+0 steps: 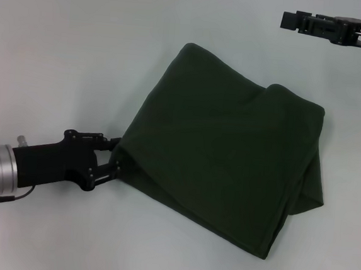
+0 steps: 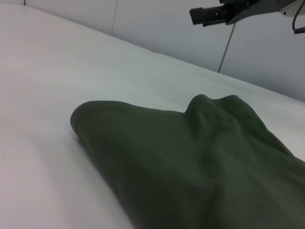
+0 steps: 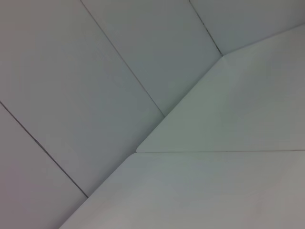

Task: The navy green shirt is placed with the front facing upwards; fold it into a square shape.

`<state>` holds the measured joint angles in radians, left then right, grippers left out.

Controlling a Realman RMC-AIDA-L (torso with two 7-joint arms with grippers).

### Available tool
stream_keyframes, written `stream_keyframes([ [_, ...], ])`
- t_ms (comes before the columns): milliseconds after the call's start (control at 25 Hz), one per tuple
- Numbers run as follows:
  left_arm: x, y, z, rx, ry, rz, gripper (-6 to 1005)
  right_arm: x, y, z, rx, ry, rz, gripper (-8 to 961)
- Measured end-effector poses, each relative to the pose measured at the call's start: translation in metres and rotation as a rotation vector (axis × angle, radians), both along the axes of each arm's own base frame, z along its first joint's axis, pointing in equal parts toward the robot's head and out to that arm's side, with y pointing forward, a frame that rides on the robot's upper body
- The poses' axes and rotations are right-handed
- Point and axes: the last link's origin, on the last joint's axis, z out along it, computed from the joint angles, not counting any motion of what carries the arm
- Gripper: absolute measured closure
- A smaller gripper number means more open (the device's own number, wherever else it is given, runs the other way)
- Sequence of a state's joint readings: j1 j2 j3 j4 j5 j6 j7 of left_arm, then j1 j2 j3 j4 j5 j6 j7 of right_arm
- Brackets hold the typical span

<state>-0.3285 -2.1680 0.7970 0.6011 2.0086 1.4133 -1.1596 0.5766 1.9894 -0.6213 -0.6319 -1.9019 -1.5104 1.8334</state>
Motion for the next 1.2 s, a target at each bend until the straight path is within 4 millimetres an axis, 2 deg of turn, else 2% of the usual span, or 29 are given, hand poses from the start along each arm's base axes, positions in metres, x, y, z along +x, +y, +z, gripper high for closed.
stream_keyframes([
  [440,0.002,0.003,0.001,0.004,-0.003,0.000,740,0.000,0.001,0.001,0.004,-0.001,-0.002,249],
  [680,-0.004,-0.005,0.001,0.000,-0.012,0.029,929,0.000,0.002,0.002,0.010,-0.006,-0.001,249],
  [1200,-0.001,-0.029,0.011,-0.020,-0.119,0.011,930,-0.002,0.005,0.003,0.010,-0.019,0.015,250],
])
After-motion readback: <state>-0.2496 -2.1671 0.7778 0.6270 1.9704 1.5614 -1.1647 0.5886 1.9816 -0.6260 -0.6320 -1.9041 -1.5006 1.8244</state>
